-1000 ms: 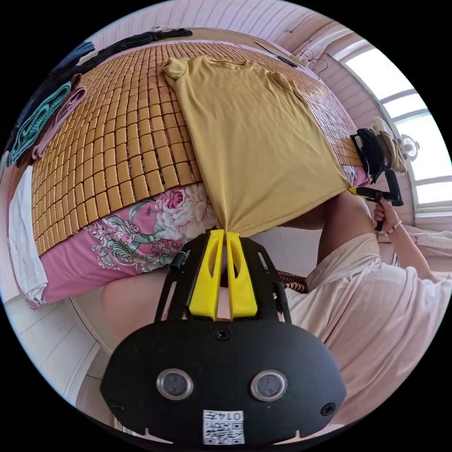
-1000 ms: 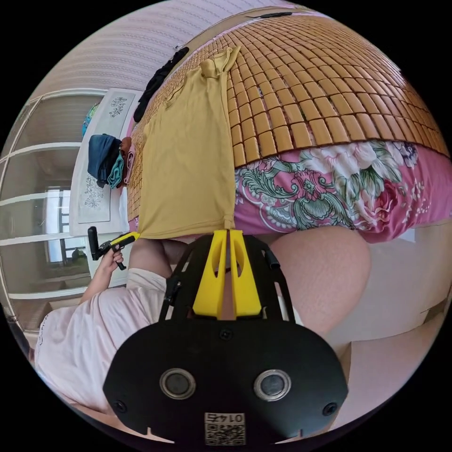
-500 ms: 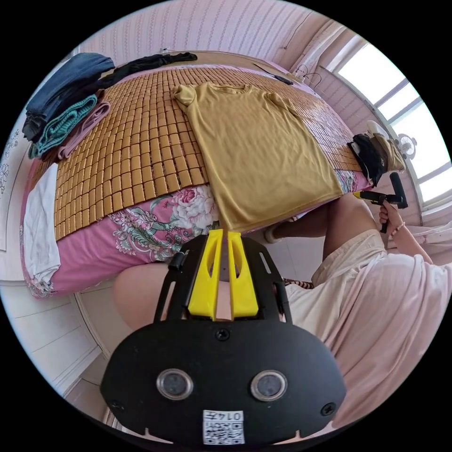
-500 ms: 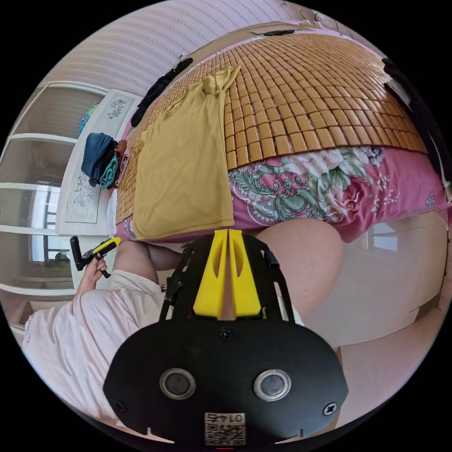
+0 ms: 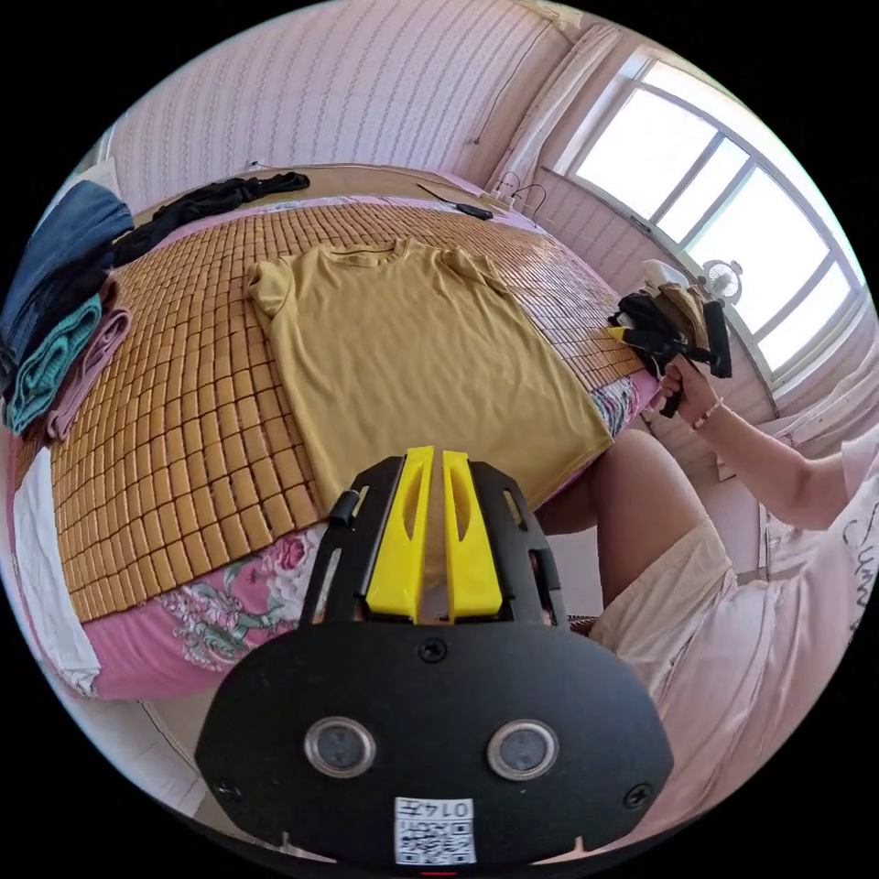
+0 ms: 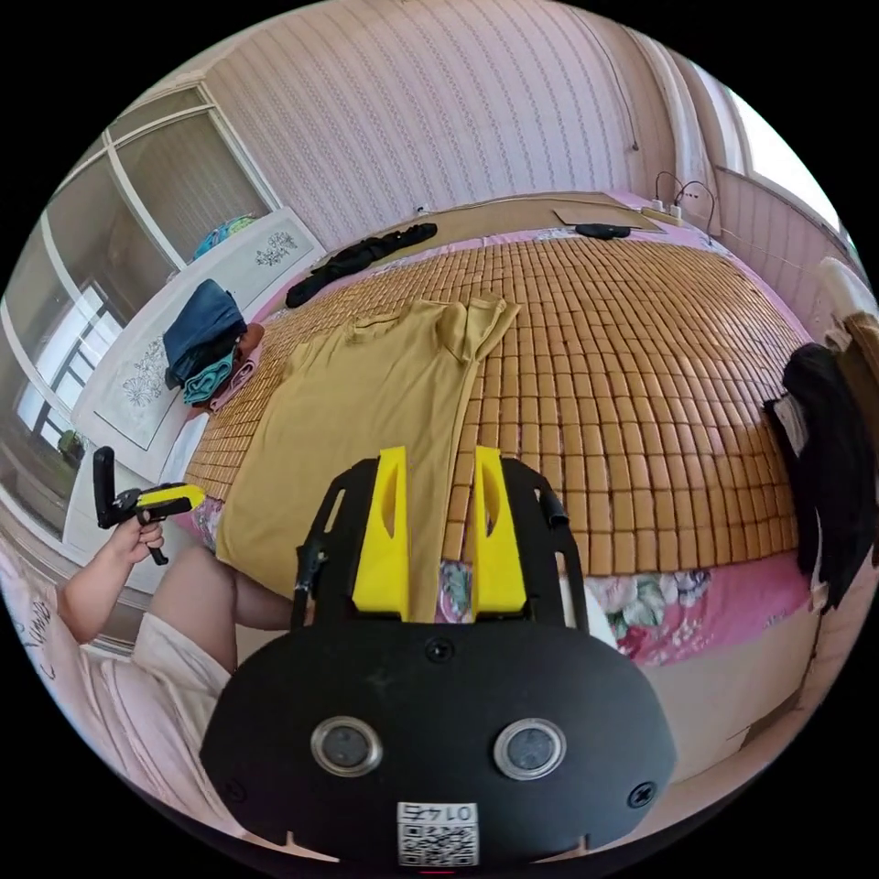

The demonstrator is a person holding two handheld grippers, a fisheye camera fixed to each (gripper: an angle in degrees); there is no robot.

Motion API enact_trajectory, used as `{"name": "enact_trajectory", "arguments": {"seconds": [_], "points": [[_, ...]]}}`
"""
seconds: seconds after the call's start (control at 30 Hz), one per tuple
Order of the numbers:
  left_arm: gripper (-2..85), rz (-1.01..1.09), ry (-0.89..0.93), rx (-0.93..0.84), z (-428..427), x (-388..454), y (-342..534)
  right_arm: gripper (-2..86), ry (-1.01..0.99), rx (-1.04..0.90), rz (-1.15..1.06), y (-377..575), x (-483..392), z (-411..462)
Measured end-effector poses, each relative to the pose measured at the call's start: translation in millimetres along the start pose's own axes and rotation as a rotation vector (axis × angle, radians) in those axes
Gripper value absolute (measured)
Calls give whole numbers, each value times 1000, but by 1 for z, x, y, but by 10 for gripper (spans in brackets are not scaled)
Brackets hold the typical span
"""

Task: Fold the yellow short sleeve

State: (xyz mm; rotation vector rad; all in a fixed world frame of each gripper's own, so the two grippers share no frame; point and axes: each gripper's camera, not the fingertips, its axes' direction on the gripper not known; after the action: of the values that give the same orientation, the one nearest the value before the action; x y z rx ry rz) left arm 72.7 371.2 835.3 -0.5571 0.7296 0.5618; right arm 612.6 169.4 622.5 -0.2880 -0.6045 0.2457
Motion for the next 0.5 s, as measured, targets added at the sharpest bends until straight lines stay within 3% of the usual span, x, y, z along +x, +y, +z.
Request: {"name": "enact_trajectory", "arguments": {"seconds": [0.2,0.4,0.5], "points": [[-10,61,21,-36,27,-26,-58,115,92,-48,-107,-139,6,94],[-10,75,42,-80,42,-45,-107,72,142,-159,79,-219,53,167],[-10,84,74,-110,42,-40,-137,25,102,-84,135,-219,69,141]]}}
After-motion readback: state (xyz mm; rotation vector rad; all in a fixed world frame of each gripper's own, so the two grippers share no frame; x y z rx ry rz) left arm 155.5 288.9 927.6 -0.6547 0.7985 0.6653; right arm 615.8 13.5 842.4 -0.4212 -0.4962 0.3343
